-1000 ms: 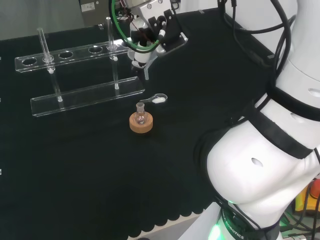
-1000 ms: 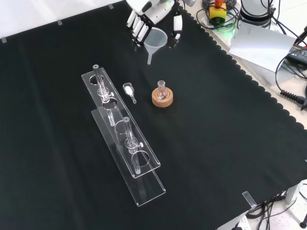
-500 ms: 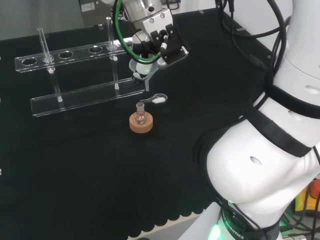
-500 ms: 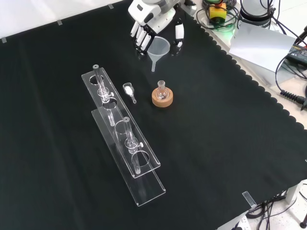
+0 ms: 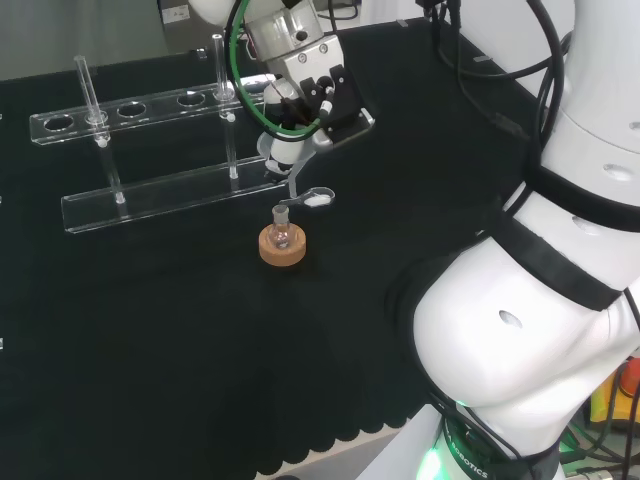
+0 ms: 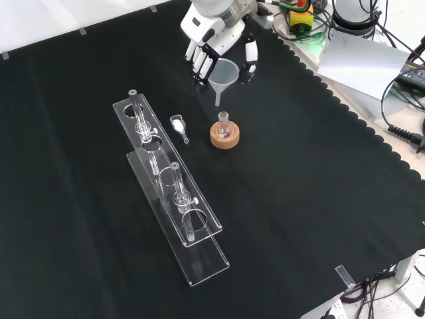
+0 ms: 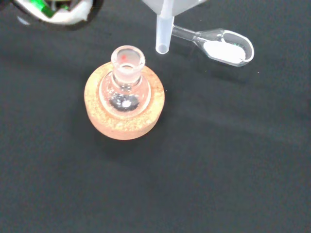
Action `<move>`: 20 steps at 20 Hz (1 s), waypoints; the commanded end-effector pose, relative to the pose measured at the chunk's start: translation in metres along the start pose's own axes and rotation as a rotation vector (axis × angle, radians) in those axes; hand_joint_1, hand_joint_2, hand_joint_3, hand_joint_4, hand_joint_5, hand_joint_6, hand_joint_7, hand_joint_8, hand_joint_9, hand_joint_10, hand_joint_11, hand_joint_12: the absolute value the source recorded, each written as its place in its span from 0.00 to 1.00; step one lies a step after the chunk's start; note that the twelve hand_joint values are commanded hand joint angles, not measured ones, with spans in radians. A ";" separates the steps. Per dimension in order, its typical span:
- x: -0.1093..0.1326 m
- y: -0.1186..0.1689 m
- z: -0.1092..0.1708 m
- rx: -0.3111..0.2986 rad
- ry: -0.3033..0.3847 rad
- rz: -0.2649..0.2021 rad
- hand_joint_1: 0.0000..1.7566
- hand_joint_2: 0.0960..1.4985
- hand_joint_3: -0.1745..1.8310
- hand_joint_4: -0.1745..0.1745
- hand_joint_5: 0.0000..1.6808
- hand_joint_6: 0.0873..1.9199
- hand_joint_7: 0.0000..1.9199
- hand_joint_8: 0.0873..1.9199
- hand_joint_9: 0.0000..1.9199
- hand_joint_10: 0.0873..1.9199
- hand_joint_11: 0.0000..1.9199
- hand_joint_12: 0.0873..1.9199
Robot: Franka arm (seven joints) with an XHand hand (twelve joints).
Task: Place the funnel on the round-bottom flask.
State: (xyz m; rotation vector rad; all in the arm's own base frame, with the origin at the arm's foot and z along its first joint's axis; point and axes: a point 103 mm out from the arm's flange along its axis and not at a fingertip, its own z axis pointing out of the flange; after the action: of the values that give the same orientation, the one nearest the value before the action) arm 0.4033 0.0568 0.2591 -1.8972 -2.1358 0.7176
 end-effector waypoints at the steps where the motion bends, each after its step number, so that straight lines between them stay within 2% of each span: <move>1: 0.007 0.000 0.003 0.001 -0.012 -0.011 0.47 0.48 0.39 0.43 0.38 0.27 0.26 0.29 0.43 0.20 0.28 0.65; 14: 0.016 0.001 0.000 0.011 -0.006 -0.020 0.47 0.48 0.40 0.42 0.38 0.27 0.26 0.30 0.43 0.20 0.28 0.65; 20: 0.013 0.002 0.002 0.011 -0.003 -0.024 0.47 0.48 0.40 0.42 0.38 0.28 0.26 0.30 0.43 0.20 0.28 0.65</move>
State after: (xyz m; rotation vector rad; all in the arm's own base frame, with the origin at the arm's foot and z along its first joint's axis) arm 0.4010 0.0789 0.2632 -1.8484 -2.1696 0.6911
